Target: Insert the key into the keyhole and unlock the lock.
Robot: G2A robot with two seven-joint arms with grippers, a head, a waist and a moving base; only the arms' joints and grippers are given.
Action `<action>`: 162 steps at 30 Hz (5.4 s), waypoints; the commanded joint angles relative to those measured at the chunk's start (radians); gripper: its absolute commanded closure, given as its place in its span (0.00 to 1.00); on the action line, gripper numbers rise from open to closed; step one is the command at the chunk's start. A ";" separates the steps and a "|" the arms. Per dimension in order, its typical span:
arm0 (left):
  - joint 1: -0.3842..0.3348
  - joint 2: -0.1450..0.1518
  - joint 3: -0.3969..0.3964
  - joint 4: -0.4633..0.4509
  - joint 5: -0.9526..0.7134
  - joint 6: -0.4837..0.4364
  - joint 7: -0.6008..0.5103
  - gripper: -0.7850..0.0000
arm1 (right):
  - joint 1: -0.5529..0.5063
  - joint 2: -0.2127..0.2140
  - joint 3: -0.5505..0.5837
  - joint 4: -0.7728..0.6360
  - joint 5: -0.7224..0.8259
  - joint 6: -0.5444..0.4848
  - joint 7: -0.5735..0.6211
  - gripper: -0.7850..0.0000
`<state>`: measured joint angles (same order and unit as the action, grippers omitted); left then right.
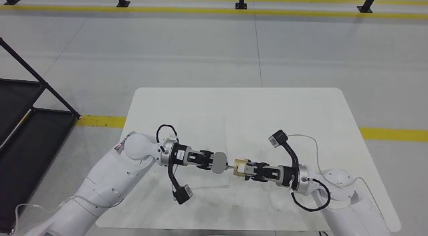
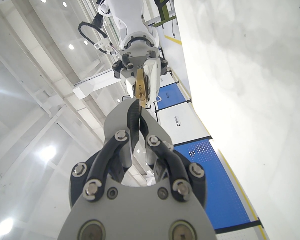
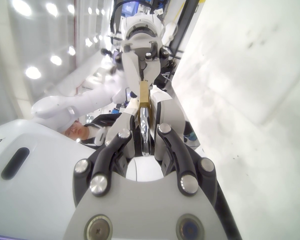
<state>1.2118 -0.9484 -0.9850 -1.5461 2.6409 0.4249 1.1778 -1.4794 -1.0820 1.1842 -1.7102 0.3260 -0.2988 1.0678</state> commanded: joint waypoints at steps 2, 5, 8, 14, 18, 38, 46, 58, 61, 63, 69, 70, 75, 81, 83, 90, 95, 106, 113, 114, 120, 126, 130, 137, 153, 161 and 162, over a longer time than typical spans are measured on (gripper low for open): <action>-0.001 -0.001 0.003 0.001 0.003 0.000 -0.002 1.00 | 0.001 0.001 -0.002 0.001 0.002 0.004 -0.001 1.00; -0.003 -0.001 0.006 0.004 0.009 0.001 -0.008 1.00 | 0.003 0.002 -0.006 0.002 0.005 0.007 -0.002 1.00; -0.004 -0.002 0.010 0.004 0.013 0.001 -0.015 1.00 | 0.005 0.002 -0.011 0.004 0.006 0.009 -0.003 1.00; -0.007 -0.006 0.024 0.006 0.019 0.004 -0.023 1.00 | 0.009 0.004 -0.020 0.006 0.006 0.012 -0.004 1.00; -0.012 -0.009 0.033 0.010 0.018 0.005 -0.026 1.00 | 0.010 0.005 -0.024 0.007 0.009 0.012 -0.007 1.00; -0.003 0.001 -0.004 0.022 -0.003 -0.071 -0.050 0.00 | 0.014 0.013 -0.024 0.021 0.021 0.019 -0.027 1.00; 0.056 0.002 -0.051 0.092 -0.502 -0.358 0.072 0.00 | 0.022 0.013 -0.034 0.040 0.024 0.040 -0.039 1.00; 0.059 -0.001 -0.050 0.074 -0.580 -0.453 0.047 0.00 | 0.022 0.013 -0.034 0.040 0.024 0.040 -0.039 1.00; 0.049 0.003 -0.059 0.060 -0.679 -0.675 0.004 0.00 | 0.022 0.013 -0.034 0.040 0.024 0.040 -0.039 1.00; 0.049 0.007 -0.067 0.052 -0.759 -0.842 -0.055 0.00 | 0.022 0.013 -0.034 0.040 0.024 0.040 -0.039 1.00; 0.067 0.015 -0.084 0.061 -0.980 -1.229 -0.276 0.00 | 0.022 0.013 -0.034 0.040 0.024 0.040 -0.039 1.00; 0.067 0.016 -0.077 0.061 -0.999 -1.287 -0.306 0.00 | 0.022 0.013 -0.034 0.040 0.024 0.040 -0.039 1.00; 0.073 0.008 -0.075 0.107 -1.190 -1.377 -0.446 0.00 | 0.022 0.013 -0.034 0.040 0.024 0.040 -0.039 1.00; 0.093 0.000 -0.059 0.143 -1.422 -1.437 -0.586 0.00 | 0.022 0.013 -0.034 0.040 0.024 0.040 -0.039 1.00; 0.093 0.000 -0.059 0.143 -1.422 -1.437 -0.586 0.00 | 0.022 0.013 -0.034 0.040 0.024 0.040 -0.039 1.00; 0.093 0.000 -0.059 0.143 -1.422 -1.437 -0.586 0.00 | 0.022 0.013 -0.034 0.040 0.024 0.040 -0.039 1.00; 0.093 0.000 -0.059 0.143 -1.422 -1.437 -0.586 0.00 | 0.022 0.013 -0.034 0.040 0.024 0.040 -0.039 1.00; 0.093 0.000 -0.059 0.143 -1.422 -1.437 -0.586 0.00 | 0.022 0.013 -0.034 0.040 0.024 0.040 -0.039 1.00; 0.093 0.000 -0.059 0.143 -1.422 -1.437 -0.586 0.00 | 0.022 0.013 -0.034 0.040 0.024 0.040 -0.039 1.00; 0.093 0.000 -0.059 0.143 -1.422 -1.437 -0.586 0.00 | 0.022 0.013 -0.034 0.040 0.024 0.040 -0.039 1.00; 0.093 0.000 -0.059 0.143 -1.422 -1.437 -0.586 0.00 | 0.022 0.013 -0.034 0.040 0.024 0.040 -0.039 1.00; 0.109 -0.003 -0.035 0.156 -1.508 -1.437 -0.632 0.00 | 0.022 0.013 -0.034 0.040 0.024 0.040 -0.039 1.00; 0.102 -0.008 0.018 0.183 -1.788 -1.437 -0.819 0.00 | 0.022 0.013 -0.034 0.040 0.024 0.040 -0.039 1.00; 0.048 0.013 0.077 0.176 -2.329 -1.412 -1.270 0.00 | 0.022 0.013 -0.034 0.040 0.024 0.040 -0.039 1.00; -0.047 0.073 0.107 0.066 -3.096 -1.157 -2.146 0.00 | 0.022 0.013 -0.034 0.040 0.024 0.040 -0.039 1.00; -0.041 0.071 0.118 0.062 -3.121 -1.132 -2.181 0.00 | 0.022 0.013 -0.034 0.040 0.024 0.040 -0.039 1.00; -0.041 0.071 0.118 0.062 -3.121 -1.132 -2.181 0.00 | 0.022 0.013 -0.034 0.040 0.024 0.040 -0.039 1.00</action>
<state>1.1707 -0.8771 -0.8673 -1.4841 -0.4801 -0.7075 -1.0032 -1.4578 -1.0685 1.1504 -1.6703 0.3501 -0.2585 1.0287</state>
